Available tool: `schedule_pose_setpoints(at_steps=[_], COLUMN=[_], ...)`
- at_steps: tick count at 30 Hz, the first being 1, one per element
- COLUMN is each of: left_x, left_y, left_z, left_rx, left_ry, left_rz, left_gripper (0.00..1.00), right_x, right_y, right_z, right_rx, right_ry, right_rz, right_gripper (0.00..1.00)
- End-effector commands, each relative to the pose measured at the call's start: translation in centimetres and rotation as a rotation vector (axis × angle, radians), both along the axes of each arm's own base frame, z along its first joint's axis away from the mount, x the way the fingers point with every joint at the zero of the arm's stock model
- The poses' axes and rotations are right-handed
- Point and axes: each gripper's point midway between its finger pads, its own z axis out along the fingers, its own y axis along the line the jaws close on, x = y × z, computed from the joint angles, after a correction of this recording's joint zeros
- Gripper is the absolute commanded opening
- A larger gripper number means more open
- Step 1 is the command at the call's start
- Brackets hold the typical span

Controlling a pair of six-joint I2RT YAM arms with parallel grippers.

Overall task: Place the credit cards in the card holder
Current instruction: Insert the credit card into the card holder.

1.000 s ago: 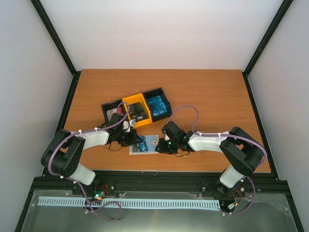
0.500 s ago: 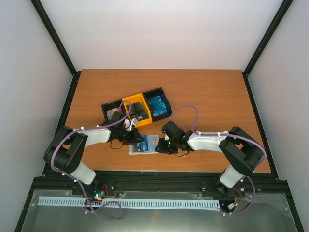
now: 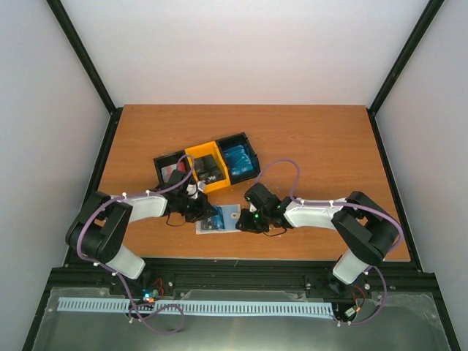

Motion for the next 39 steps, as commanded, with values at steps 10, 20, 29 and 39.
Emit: schedule_pose_setpoints(at_steps=[10,20,29,39], left_x=[-1.3,-1.0,-0.6,-0.8], left_y=[-0.1,-1.4,-1.0,-0.7], left_z=[0.5,1.7,2.4,2.4], left_rx=[-0.020,-0.096,-0.080,-0.092], left_ry=[0.080,0.031,-0.003,-0.076], left_rz=[0.055,-0.027,0.009,0.002], left_gripper=[0.01,0.01,0.01,0.01], right_x=[-0.9,-1.0,-1.0,-1.1], right_y=[-0.4,-0.3,-0.3,-0.2], right_z=[-1.9,-1.8,-1.5,-1.5], right_rx=[-0.050,-0.046,-0.041,-0.042], right_ry=[0.040,0.040,0.036,0.037], right_rz=[0.004,0.010,0.010,0.018], right_gripper=[0.24,0.24,0.24,0.24])
